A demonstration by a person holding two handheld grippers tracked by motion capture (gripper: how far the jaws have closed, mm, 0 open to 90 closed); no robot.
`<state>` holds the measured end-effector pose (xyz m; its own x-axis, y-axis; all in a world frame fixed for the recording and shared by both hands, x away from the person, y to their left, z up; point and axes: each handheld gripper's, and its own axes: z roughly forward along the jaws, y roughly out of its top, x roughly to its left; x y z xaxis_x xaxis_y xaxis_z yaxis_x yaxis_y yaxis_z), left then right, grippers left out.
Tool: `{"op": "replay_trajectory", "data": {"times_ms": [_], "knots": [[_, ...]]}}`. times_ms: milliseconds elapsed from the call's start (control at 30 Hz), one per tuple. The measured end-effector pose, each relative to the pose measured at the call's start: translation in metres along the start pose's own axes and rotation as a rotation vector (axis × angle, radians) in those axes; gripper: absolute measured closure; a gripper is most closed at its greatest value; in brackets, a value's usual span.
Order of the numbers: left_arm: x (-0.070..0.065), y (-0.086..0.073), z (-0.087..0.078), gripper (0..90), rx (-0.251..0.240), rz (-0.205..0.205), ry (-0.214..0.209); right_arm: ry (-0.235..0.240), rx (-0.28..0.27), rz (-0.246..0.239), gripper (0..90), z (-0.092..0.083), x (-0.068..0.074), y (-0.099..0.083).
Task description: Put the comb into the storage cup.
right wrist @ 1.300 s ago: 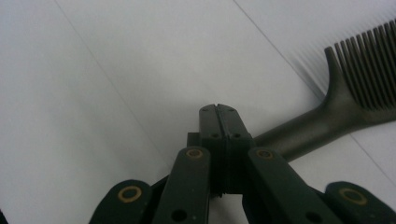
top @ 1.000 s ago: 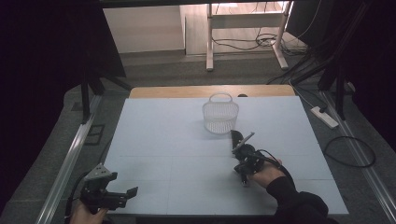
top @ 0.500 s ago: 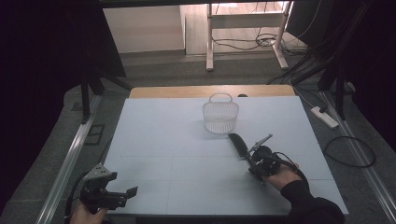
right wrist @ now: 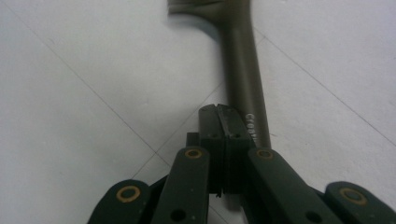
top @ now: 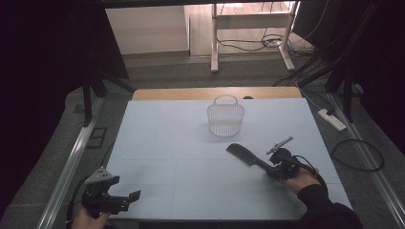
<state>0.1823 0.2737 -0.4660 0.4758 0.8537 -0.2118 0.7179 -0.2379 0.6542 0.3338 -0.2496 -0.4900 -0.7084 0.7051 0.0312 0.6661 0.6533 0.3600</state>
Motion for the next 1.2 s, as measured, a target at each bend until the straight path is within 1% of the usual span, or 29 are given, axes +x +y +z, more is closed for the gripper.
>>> {"op": "replay_trajectory", "data": {"times_ms": [100,133,167,267,300,400,467,567,700,800,833,867,900,933,967,1000,1033,1100,1200], "knots": [[0.0,0.0,0.0,2.2,-0.001,-0.002,0.0,0.012,-0.012,-0.006,88.5,-0.002,0.002,0.001],[0.0,0.0,0.0,2.2,-0.002,-0.003,0.0,0.02,-0.03,-0.012,87.4,-0.005,0.004,0.002],[0.0,0.0,0.0,2.2,-0.002,-0.004,0.0,0.02,-0.03,-0.012,87.4,-0.005,0.004,0.002],[0.0,0.0,0.0,2.2,-0.002,-0.004,0.0,0.024,-0.065,-0.022,85.0,-0.011,0.008,0.005],[0.0,0.0,0.0,2.2,-0.001,-0.003,0.001,0.016,-0.083,-0.029,83.2,-0.015,0.011,0.008],[0.0,0.0,0.0,2.2,-0.002,-0.003,0.001,0.013,-0.088,-0.036,81.3,-0.016,0.013,0.009],[0.0,0.0,0.0,2.2,-0.002,-0.004,0.001,0.0,-0.09,-0.044,77.9,-0.016,0.013,0.009],[0.0,0.0,0.0,2.2,-0.002,-0.004,0.001,-0.019,-0.104,-0.044,72.3,-0.017,0.013,0.01],[0.0,-0.001,0.0,2.2,-0.002,-0.005,0.001,-0.054,-0.126,-0.05,61.0,-0.021,0.012,0.011],[0.0,-0.001,0.0,2.2,-0.002,-0.005,0.0,-0.081,-0.138,-0.051,45.7,-0.022,0.009,0.012],[0.0,-0.001,0.0,2.2,-0.002,-0.005,0.0,-0.081,-0.138,-0.051,45.7,-0.022,0.009,0.012],[0.0,0.0,0.0,2.2,-0.002,-0.005,0.001,-0.09,-0.14,-0.053,40.8,-0.022,0.009,0.013],[0.0,0.0,0.0,2.2,-0.002,-0.006,0.0,-0.112,-0.138,-0.048,32.5,-0.023,0.007,0.014],[0.0,0.0,0.0,2.2,-0.002,-0.006,0.001,-0.12,-0.13,-0.046,28.3,-0.023,0.006,0.014],[0.0,0.0,0.0,2.2,-0.001,-0.007,0.0,-0.12,-0.13,-0.046,28.3,-0.023,0.006,0.014],[0.0,0.0,0.0,2.2,-0.001,-0.007,0.001,-0.125,-0.128,-0.044,23.9,-0.023,0.004,0.016],[0.0,0.0,0.0,2.2,-0.001,-0.007,0.001,-0.125,-0.128,-0.044,23.9,-0.023,0.004,0.016],[0.0,-0.001,0.0,2.2,-0.002,-0.008,0.001,-0.123,-0.131,-0.041,20.4,-0.023,0.002,0.017],[0.001,-0.001,-0.001,2.2,-0.002,-0.009,0.0,-0.111,-0.138,-0.037,10.9,-0.022,-0.001,0.017]]}}
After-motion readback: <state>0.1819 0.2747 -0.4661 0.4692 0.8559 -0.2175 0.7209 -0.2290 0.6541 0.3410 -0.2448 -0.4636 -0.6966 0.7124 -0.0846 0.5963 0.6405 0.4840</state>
